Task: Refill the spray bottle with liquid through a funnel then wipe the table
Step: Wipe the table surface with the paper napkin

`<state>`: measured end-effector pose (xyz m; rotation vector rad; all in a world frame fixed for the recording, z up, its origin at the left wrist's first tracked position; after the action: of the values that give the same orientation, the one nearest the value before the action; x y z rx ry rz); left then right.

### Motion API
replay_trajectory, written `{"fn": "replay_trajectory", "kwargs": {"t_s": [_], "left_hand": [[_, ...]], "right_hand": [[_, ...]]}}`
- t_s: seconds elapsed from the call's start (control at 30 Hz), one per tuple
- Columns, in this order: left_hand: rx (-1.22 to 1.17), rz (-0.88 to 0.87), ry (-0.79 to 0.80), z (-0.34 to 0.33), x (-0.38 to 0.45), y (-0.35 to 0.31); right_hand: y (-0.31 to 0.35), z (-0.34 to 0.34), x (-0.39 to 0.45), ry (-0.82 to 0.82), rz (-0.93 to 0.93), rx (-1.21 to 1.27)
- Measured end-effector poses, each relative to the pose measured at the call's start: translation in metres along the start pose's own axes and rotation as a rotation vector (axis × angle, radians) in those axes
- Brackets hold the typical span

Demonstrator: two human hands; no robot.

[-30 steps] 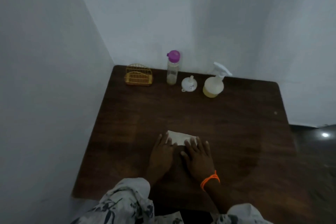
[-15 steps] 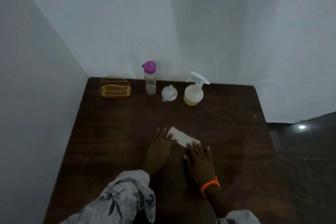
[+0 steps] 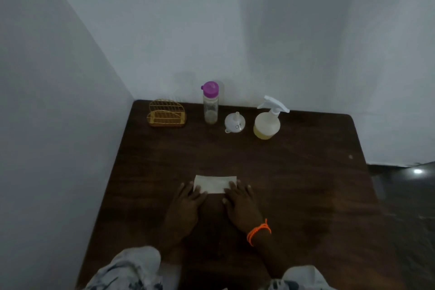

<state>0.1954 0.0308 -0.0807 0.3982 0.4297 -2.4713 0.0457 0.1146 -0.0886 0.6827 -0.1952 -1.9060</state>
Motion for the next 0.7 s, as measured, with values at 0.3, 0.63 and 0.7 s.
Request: {"fn": "replay_trajectory", "kwargs": {"t_s": [0.3,0.63,0.7], "left_hand": [[-0.616,0.338,-0.214,0.024,0.003,0.001],[-0.826,0.58,-0.1,0.004,0.043,0.014],[-0.91,0.592,-0.112,-0.001,0.043,0.011]], "right_hand": [[0.013,0.021,0.005,-0.148,-0.205,0.416],[0.026,0.007,0.03,-0.134,-0.32,0.534],[0.03,0.004,0.029,-0.155,-0.3,0.609]]}}
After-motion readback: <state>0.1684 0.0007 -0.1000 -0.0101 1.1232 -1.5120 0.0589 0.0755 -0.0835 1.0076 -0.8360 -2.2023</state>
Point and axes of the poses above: each hand's wrist, its own x-axis towards the middle knuckle, its own z-axis out of the back of the hand, y = z × x, the point moved 8 cm from there along x, towards the middle knuckle, and after that the axes turned 1 degree about y, right-handed, at the moved point
